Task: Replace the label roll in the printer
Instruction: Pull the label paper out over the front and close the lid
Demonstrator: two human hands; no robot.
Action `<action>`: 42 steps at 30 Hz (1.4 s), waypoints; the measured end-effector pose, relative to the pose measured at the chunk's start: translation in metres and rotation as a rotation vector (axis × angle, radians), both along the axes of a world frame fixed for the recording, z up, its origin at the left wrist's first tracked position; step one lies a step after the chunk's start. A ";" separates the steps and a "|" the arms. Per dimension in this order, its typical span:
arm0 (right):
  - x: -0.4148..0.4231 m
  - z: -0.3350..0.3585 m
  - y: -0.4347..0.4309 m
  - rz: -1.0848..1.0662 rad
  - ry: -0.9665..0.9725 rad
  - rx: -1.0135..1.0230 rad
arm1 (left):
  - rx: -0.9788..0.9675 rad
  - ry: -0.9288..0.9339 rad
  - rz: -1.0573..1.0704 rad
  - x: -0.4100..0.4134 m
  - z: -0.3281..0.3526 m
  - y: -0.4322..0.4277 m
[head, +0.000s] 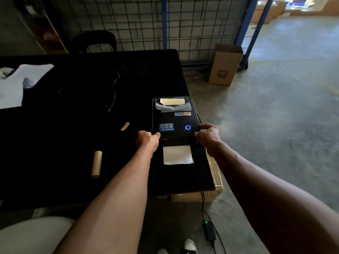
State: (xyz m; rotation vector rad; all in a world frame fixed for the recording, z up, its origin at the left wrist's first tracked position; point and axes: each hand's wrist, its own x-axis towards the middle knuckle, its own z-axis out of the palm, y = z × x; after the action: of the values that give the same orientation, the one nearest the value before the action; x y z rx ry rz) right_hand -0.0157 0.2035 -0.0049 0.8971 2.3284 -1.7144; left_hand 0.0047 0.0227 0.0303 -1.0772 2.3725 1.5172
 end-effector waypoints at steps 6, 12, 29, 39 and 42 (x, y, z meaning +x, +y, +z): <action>-0.002 -0.004 0.002 -0.008 0.029 -0.041 | -0.013 0.004 0.000 0.001 0.000 0.002; -0.003 -0.006 0.003 -0.005 0.024 -0.060 | -0.024 0.007 -0.022 0.003 0.001 0.003; -0.002 -0.005 0.004 -0.015 0.049 -0.071 | -0.008 0.010 -0.013 0.007 0.008 0.003; -0.003 -0.005 0.002 -0.032 0.048 -0.075 | 0.010 0.011 -0.019 0.008 0.010 0.004; -0.004 -0.006 0.003 -0.026 0.041 -0.086 | 0.016 0.012 -0.016 0.008 0.011 0.004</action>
State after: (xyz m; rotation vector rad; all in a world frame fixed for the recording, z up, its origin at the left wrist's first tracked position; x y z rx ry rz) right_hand -0.0193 0.2063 -0.0106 0.8887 2.2577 -1.8452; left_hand 0.0123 0.0268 0.0410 -1.0468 2.3672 1.5387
